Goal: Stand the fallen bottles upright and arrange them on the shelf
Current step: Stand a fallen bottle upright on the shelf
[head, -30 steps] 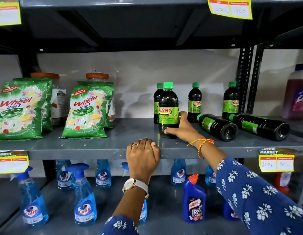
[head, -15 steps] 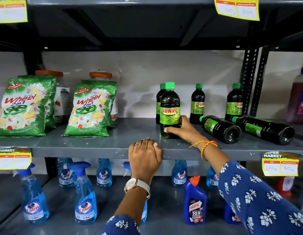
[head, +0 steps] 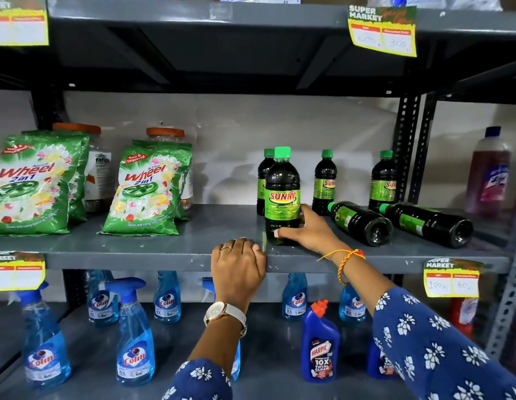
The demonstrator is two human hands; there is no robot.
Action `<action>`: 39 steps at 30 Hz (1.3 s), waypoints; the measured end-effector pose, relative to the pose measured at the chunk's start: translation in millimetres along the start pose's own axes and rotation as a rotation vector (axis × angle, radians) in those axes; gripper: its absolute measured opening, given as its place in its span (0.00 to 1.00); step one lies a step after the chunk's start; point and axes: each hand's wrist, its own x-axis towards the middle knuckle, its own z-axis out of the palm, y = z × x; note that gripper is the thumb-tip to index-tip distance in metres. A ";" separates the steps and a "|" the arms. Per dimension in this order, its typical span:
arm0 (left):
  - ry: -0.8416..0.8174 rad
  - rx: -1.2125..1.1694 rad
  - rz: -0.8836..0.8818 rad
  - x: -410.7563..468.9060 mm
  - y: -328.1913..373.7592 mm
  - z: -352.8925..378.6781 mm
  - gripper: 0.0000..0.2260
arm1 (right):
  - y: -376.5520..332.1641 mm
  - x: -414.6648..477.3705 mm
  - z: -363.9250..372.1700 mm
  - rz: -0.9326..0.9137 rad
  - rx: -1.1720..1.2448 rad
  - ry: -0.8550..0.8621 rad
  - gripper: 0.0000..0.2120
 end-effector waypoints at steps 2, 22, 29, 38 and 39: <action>-0.017 0.008 -0.001 -0.2 0.7 -1.5 0.16 | -1.9 -7.4 -1.0 -0.014 -0.006 -0.001 0.26; -0.028 0.040 -0.014 -1.5 3.0 -4.1 0.17 | -10.8 -28.3 -6.0 -0.078 -0.020 -0.025 0.26; -0.040 0.045 -0.021 -2.6 2.9 -1.2 0.18 | -11.9 -30.9 -7.7 -0.115 -0.025 -0.065 0.18; 0.362 -0.200 0.236 -10.7 58.2 2.1 0.16 | -6.1 -3.6 -100.2 -0.100 -0.549 0.404 0.25; 0.303 -0.214 0.336 -7.2 77.7 3.0 0.14 | -6.1 5.0 -109.4 -0.036 -0.713 0.332 0.23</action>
